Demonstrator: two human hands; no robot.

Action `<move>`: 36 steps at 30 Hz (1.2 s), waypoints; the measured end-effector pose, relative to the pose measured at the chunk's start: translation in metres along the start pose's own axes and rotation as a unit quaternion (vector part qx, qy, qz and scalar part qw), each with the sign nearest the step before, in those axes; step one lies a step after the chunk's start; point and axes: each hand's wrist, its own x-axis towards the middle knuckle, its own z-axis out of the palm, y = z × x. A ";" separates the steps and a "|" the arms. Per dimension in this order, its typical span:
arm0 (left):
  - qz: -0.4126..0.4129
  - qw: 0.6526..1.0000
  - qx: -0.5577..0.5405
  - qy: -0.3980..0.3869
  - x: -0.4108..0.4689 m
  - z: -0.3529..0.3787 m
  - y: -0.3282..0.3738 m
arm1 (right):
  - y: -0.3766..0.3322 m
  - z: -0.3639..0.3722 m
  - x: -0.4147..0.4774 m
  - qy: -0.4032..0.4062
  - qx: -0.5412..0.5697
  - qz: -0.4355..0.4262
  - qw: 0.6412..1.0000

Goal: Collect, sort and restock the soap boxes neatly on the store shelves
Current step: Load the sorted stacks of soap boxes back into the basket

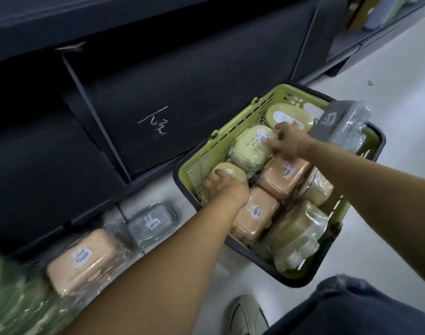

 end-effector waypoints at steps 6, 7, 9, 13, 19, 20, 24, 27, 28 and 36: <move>-0.127 0.987 -0.100 -0.007 0.032 0.012 -0.012 | -0.014 0.017 0.027 0.003 -0.068 0.033 0.997; -0.123 0.988 -0.095 -0.002 0.033 0.012 -0.014 | -0.014 0.016 0.029 0.002 -0.067 0.034 0.997; -0.118 0.990 -0.076 -0.005 0.031 0.010 -0.015 | -0.013 0.013 0.030 -0.004 -0.070 0.030 0.997; -0.104 0.990 -0.086 0.027 0.025 0.003 -0.016 | -0.010 0.006 0.030 -0.017 -0.068 0.036 0.997; -0.058 0.989 -0.126 0.043 0.020 -0.007 -0.011 | -0.007 -0.021 0.022 -0.041 0.052 0.052 0.996; -0.054 0.986 -0.153 0.034 0.017 -0.008 -0.011 | -0.005 -0.021 0.021 -0.046 0.071 0.053 0.995; -0.026 0.974 -0.223 0.021 -0.005 -0.017 -0.010 | -0.004 -0.019 0.011 -0.051 0.165 0.040 0.984; 0.019 0.967 -0.251 0.050 -0.032 -0.041 -0.015 | -0.019 -0.022 -0.017 0.028 0.200 0.012 0.979; 0.041 0.963 -0.258 0.063 -0.043 -0.054 -0.019 | -0.023 -0.029 -0.028 0.064 0.255 0.017 0.965; 0.145 0.898 -0.411 0.057 -0.175 -0.187 -0.132 | -0.099 -0.078 -0.142 -0.080 0.526 -0.093 0.841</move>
